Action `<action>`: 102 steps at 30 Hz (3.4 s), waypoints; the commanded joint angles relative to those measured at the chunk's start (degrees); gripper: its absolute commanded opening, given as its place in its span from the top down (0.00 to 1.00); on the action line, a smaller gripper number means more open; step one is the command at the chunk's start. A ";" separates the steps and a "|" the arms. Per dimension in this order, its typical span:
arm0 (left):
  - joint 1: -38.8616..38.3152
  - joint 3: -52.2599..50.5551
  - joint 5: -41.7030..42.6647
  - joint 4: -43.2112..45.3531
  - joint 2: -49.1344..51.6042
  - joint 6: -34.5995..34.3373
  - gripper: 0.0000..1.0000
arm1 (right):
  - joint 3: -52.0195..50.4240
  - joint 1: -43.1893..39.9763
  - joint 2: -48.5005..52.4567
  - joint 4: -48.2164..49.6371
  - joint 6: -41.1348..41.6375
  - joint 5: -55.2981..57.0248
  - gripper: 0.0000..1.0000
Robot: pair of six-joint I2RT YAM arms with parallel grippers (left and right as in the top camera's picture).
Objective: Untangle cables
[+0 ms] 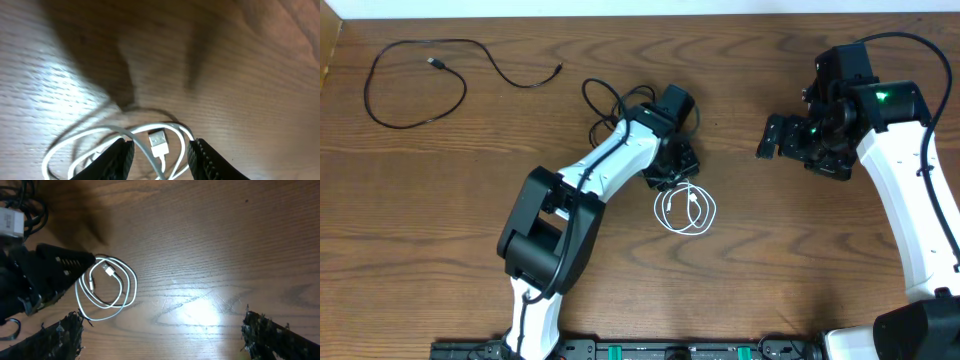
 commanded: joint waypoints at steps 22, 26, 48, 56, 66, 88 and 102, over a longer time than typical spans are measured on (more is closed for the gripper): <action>-0.20 0.85 -3.76 -0.20 0.24 0.33 0.71 | -0.22 0.48 -0.02 -1.20 -0.81 0.00 0.01; -0.20 0.85 -3.98 -0.20 0.22 0.33 0.81 | -0.22 0.52 -0.02 -1.22 -0.81 0.00 0.01; -0.26 2.21 -1.31 7.02 -36.85 24.94 0.93 | -0.22 0.57 -0.02 -0.81 -0.79 0.00 0.01; -0.20 2.21 -1.99 9.40 -49.22 26.38 0.92 | -0.22 0.68 0.00 -0.81 -0.76 -0.04 0.01; -0.22 2.21 -4.76 1.42 -47.67 26.38 0.92 | -0.22 2.05 -0.02 -0.81 -0.76 -0.02 0.01; 2.16 1.88 22.73 0.72 -36.15 35.82 0.93 | -0.22 2.05 0.00 0.24 -1.46 -2.82 0.01; 2.16 1.88 22.77 5.11 -36.11 30.69 0.93 | -0.22 2.08 -0.02 1.90 -10.40 -18.08 0.01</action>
